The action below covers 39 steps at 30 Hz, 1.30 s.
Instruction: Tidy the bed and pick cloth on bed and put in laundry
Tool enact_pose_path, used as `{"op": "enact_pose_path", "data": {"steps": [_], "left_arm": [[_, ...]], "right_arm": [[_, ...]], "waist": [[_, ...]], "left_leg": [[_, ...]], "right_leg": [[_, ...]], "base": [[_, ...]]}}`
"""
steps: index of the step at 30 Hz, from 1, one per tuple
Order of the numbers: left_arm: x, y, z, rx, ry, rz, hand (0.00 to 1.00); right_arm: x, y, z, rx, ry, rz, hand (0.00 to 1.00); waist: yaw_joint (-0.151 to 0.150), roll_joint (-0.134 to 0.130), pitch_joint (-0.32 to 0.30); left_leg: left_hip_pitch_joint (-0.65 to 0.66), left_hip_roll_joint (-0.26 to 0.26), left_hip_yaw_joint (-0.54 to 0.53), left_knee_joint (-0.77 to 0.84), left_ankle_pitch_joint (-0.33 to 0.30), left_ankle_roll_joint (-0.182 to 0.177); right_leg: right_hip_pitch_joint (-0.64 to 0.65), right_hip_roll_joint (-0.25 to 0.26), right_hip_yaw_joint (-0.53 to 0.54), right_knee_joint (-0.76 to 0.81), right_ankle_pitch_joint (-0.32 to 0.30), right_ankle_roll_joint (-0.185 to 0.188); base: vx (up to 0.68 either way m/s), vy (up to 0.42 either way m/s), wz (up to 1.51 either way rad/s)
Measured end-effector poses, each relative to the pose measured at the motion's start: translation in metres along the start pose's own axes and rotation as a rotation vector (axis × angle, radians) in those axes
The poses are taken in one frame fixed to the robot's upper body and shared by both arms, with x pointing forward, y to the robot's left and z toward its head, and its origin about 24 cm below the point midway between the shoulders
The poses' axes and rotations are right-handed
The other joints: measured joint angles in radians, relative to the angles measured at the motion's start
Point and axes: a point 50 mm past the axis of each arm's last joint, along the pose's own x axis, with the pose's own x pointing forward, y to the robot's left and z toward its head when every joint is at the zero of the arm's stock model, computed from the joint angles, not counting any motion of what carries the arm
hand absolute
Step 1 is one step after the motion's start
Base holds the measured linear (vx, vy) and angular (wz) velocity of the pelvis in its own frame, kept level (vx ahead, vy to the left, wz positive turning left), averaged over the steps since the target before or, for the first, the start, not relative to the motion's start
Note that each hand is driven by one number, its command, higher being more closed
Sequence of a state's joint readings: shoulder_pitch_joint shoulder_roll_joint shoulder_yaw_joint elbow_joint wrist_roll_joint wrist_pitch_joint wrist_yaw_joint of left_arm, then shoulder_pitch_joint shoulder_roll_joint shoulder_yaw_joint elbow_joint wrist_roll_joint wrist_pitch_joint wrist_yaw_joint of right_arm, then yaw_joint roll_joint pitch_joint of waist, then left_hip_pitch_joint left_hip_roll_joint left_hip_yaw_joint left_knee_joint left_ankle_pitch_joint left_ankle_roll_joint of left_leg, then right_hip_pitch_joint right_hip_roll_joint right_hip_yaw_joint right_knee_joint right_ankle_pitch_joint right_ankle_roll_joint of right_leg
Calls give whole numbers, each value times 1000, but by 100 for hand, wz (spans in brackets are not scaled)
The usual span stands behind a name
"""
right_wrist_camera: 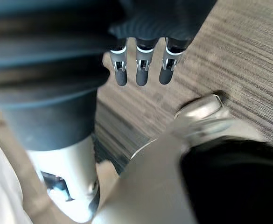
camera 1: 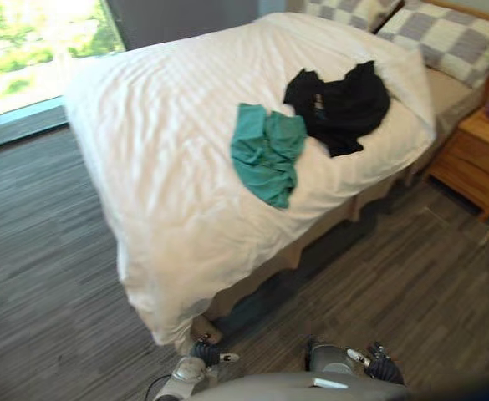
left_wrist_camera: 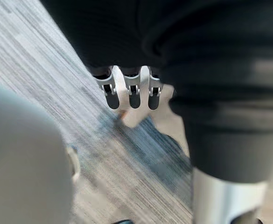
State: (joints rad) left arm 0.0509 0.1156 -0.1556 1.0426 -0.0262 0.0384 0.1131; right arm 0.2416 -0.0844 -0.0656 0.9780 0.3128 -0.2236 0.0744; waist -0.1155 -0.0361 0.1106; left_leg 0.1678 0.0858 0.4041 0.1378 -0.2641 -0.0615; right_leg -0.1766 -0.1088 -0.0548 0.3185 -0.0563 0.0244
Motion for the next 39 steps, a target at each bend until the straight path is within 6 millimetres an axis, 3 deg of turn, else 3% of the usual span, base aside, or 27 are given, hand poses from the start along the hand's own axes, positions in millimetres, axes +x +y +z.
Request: {"op": "enact_pose_path", "data": {"steps": [1, 2, 3, 4, 5, 6, 7, 8, 9, 10, 11, 12, 14, 18, 20, 24, 26, 30, 33, 34, 39], "left_arm": [[-1, -7, -3, -14, 6, -13, 0], [-1, -8, -2, -18, 4, -11, 0], [-1, -4, 0, -8, -2, 4, 0], [0, 1, 2, -7, -10, 22, 0], [0, 4, 3, -7, -11, 33, 0], [0, 3, 2, -12, -10, 32, 0], [0, 1, 3, -15, -13, 30, 0], [-1, -4, 5, -23, -22, 30, 0], [-2, -12, 3, -33, -21, 15, 0], [-2, -7, 4, -32, -21, 25, 0], [-1, -4, 5, -33, -24, 31, 0], [0, -2, 8, -32, -23, 38, 0], [-1, -9, 10, -35, -28, 25, 0], [-2, -14, 12, -37, -50, 20, 0], [-2, -13, 13, -68, -63, 22, 0], [-2, -11, 11, -102, -72, 30, 0], [-2, -7, 12, -128, -87, 37, 0], [-2, -1, 9, -142, -93, 31, 0], [-1, -8, 11, -119, -93, -16, 0], [-1, -13, 12, -99, -87, -35, 0], [1, -14, 11, -86, -54, -54, 0]], "right_arm": [[3, -1, 9, 7, -30, -6, 0], [5, -1, 12, 14, -37, -15, 0], [4, 2, 9, 41, -31, -23, 0], [3, 2, 4, 49, -12, -35, 0], [2, 3, 4, 40, -14, -29, 0], [2, 2, 7, 23, -25, -27, 0], [3, 1, 8, 23, -27, -30, 0], [3, -5, 11, 14, -29, -46, 0], [5, -9, 18, 4, -43, -57, 0], [6, -4, 18, 5, -36, -44, 0], [5, -1, 16, 7, -30, -36, 0], [5, 2, 15, 16, -24, -31, 0], [5, -3, 19, 6, -35, -38, 0], [5, -7, 19, -1, -13, -57, 0], [5, -9, 19, -29, 0, -61, 0], [10, -9, 22, -55, 18, -61, 0], [9, -9, 20, -55, 27, -62, 0], [9, -6, 14, -49, 43, -61, 0], [7, -9, 9, -45, 56, -73, 0], [7, -9, 8, -41, 58, -68, 0], [6, -11, 2, -6, 78, -61, 0]], "waist": [[9, 44, -10], [6, 36, -2], [-3, 15, 7], [-3, -13, 6], [5, -8, 8], [17, 4, 21], [17, 4, 23], [25, 37, 29], [30, 87, 24], [20, 57, 28], [20, 41, 30], [23, 37, 37], [20, 66, 39], [13, 78, 45], [23, 77, 51], [28, 82, 61], [49, 75, 66], [51, 54, 58], [38, 63, 47], [22, 65, 47], [23, 66, 47]], "left_leg": [[-14, 16, -3, -26, 25, 19], [-10, 19, 41, -26, 37, 12], [-2, 9, 53, -17, 38, 10], [6, -6, 78, 22, 31, 1], [-1, 1, 85, 50, 28, 0], [-28, 25, 79, 122, 21, 33], [-37, 16, 65, 125, -3, 37], [-53, 1, 50, 83, 7, 48], [-62, 41, 109, 57, 36, 54], [-61, 29, 145, 66, 33, 49], [-58, 27, 164, 75, 29, 43], [-43, 42, 184, 78, 24, 31], [-43, 68, 197, 78, 40, 18], [-35, 76, 232, 106, 76, 17], [-29, 78, 162, 134, 76, 18], [-12, 55, -51, 136, 79, 22], [-17, 55, -59, 181, 79, 23], [-41, 50, -97, 243, 77, 25], [33, 34, -123, 92, 40, 12], [62, 29, -133, 30, 25, 4], [110, 26, -140, -49, -15, -4]], "right_leg": [[-26, 24, 2, -7, 14, -4], [-57, 3, -38, 99, -38, -25], [-76, -50, -130, 287, -133, -39], [-81, -80, -203, 312, -149, -48], [-72, -64, -219, 304, -137, -69], [-33, -34, -207, 223, -114, -81], [-12, -22, -188, 167, -104, -65], [33, 26, -156, 43, -64, -46], [49, 57, -194, 19, -71, -55], [39, 6, -241, 109, -151, -48], [47, -2, -238, 92, -172, -34], [66, 35, -222, 31, -156, -55], [107, 90, -188, -87, -87, -66], [139, 133, -89, -210, -14, -64], [152, 157, -17, -257, 22, -65], [159, 195, 98, -315, 35, -61], [165, 196, 121, -334, 35, -61], [170, 179, 125, -390, 56, -32], [167, 188, 116, -420, 143, -28], [167, 194, 107, -420, 179, -32], [168, 196, 101, -421, 213, -35]], "base": [[-27, 5, -110], [33, -45, -83], [147, -67, -66], [146, -63, -72], [100, -82, -99], [-10, -68, -89], [-46, -50, -116], [-84, 12, -122], [-85, -1, -124], [-69, -43, -84], [-37, -115, -72], [-18, -106, -57], [-37, -83, -71], [-61, -52, -72], [-82, -49, -101], [-24, -2, -103], [-37, 41, -106], [-29, 74, -84], [-56, 100, -24], [-115, 131, 21], [-80, 151, 5]]}}
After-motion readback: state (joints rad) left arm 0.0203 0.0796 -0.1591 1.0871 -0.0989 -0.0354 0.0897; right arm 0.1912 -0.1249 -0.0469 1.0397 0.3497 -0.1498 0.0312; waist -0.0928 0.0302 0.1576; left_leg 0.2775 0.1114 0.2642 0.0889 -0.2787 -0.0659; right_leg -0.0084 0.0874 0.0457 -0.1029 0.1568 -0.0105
